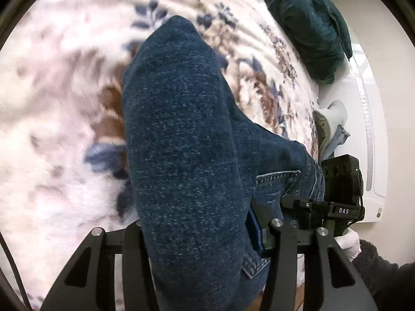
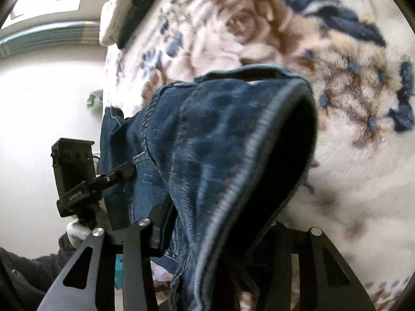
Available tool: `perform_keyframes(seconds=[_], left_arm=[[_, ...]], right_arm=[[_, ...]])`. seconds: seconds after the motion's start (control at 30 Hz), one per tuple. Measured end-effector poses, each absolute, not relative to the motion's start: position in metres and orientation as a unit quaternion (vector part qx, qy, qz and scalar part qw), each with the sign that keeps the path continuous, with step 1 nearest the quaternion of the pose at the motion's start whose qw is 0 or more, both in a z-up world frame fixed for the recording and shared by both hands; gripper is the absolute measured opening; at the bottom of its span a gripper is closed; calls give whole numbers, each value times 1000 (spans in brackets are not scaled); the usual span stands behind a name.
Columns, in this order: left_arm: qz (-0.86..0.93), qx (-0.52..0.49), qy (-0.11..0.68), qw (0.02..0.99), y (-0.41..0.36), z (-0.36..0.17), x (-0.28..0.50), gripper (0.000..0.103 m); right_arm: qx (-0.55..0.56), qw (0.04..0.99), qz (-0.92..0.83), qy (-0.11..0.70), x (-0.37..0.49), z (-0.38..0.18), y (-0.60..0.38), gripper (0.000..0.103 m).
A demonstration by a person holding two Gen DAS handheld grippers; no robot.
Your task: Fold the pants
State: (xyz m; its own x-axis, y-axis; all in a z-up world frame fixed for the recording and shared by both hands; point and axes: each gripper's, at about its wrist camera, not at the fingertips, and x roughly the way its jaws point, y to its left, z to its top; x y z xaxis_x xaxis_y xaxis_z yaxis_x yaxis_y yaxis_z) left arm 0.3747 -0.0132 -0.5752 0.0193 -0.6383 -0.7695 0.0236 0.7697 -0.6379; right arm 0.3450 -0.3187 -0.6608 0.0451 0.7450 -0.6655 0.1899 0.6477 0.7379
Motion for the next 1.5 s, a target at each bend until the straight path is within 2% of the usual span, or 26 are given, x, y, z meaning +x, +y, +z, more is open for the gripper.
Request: perform_keyframes(seconds=[0.27, 0.43, 0.7, 0.9, 1.13, 1.27, 1.5], left_arm=[[-249, -222, 613, 716, 11, -489, 452, 45], [-254, -196, 582, 747, 34, -433, 555, 46], [-259, -174, 537, 784, 76, -398, 739, 46], [-251, -190, 547, 776, 117, -423, 856, 46], [-240, -214, 579, 749, 144, -491, 931, 46], [-219, -239, 596, 735, 164, -532, 939, 48], [-239, -237, 589, 735, 182, -531, 920, 50]], right_arm=[[368, 656, 245, 612, 411, -589, -294, 45], [353, 684, 263, 582, 508, -532, -263, 45], [309, 726, 280, 547, 708, -470, -207, 45], [296, 733, 278, 545, 829, -475, -171, 45], [339, 699, 271, 568, 907, -533, -160, 45], [359, 679, 252, 589, 924, -575, -160, 44], [357, 679, 235, 597, 926, -586, -172, 44]])
